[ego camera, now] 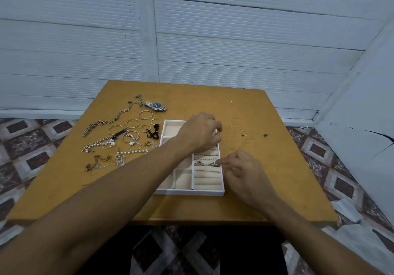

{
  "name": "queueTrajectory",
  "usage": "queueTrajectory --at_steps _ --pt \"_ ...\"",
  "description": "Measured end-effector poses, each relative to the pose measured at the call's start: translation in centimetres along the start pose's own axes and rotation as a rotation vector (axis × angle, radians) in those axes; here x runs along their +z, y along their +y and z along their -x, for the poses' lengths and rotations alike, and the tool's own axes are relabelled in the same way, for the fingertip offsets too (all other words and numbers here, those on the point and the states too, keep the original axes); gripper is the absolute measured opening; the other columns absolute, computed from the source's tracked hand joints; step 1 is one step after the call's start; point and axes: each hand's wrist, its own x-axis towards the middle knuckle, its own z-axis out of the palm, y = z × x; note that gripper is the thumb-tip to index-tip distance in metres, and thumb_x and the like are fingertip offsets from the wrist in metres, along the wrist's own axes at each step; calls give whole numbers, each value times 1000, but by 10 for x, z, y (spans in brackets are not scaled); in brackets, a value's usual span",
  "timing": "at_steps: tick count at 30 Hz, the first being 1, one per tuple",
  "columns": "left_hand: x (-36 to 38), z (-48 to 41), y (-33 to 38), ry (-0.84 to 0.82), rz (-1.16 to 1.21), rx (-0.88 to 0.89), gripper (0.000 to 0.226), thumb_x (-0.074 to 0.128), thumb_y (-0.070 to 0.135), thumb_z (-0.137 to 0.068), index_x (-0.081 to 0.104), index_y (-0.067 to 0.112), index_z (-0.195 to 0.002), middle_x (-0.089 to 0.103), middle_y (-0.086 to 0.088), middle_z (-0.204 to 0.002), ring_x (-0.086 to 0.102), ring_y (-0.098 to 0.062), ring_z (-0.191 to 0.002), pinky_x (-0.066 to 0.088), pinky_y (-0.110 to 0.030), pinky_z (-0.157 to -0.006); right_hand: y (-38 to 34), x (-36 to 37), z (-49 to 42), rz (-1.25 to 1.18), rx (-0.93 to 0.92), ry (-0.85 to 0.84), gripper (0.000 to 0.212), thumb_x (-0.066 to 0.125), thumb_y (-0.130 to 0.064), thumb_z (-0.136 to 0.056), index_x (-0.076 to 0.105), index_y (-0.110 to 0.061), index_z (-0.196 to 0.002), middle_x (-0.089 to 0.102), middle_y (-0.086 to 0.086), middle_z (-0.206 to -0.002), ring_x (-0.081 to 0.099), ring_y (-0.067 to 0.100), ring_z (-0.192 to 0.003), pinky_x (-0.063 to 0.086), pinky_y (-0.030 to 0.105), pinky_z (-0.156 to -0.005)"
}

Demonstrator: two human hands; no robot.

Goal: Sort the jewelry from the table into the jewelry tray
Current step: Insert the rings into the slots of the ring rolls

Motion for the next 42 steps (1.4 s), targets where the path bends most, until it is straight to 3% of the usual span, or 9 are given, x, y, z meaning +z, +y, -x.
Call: queueTrajectory --at_steps 8,12,16,21,25,29,35,42 --pt "21 -54 11 -166 -89 -98 40 48 36 -92 58 19 -127 54 -9 -131 41 -26 -124 38 -40 -102 49 -23 -57 35 358 15 34 59 -17 -86 61 -18 -120 59 -3 -110 51 8 -94 41 22 -80" --pt "39 -71 12 -226 -162 -147 43 45 40 -94 51 24 -132 45 -9 -139 32 -28 -131 29 -46 -106 72 -19 -79 106 443 -49 39 59 -25 -87 55 -16 -125 60 2 -118 55 16 -101 50 32 -88" --pt "52 -82 7 -248 -189 -190 42 44 44 -95 50 24 -132 42 -10 -139 28 -30 -132 27 -49 -105 80 -15 -93 191 453 -50 41 58 -29 -92 55 -10 -128 60 8 -121 57 23 -108 49 35 -93" --pt "54 -92 4 -235 -169 -195 39 46 43 -95 51 25 -130 42 -9 -139 29 -29 -132 28 -48 -105 86 -12 -104 236 464 -59 28 57 -27 -92 63 -10 -114 60 11 -114 57 26 -102 50 39 -90" --pt "55 -98 3 -230 -127 -190 34 51 40 -94 55 25 -125 43 -9 -140 29 -28 -132 27 -47 -105 88 -14 -107 190 510 -53 16 61 -25 -90 65 -14 -101 61 7 -104 57 21 -92 48 32 -77" --pt "56 -102 6 -213 -103 -187 25 55 34 -93 59 23 -115 47 -9 -135 34 -28 -128 30 -46 -105 88 -16 -109 108 562 -44 6 64 -21 -89 64 -15 -91 62 4 -95 55 16 -83 40 24 -62" --pt "57 -101 10 -200 -95 -197 24 54 31 -93 58 18 -112 50 -9 -128 38 -29 -123 33 -47 -103 85 -17 -108 73 577 -32 7 64 -19 -89 60 -15 -86 62 4 -90 54 18 -80 37 26 -58" --pt "38 -88 17 -135 -107 -46 2 57 28 -90 57 27 -88 65 5 -94 52 -19 -101 29 -39 -90 78 -19 -98 43 482 12 12 57 -10 -89 57 -16 -79 61 0 -74 57 20 -73 41 29 -56"
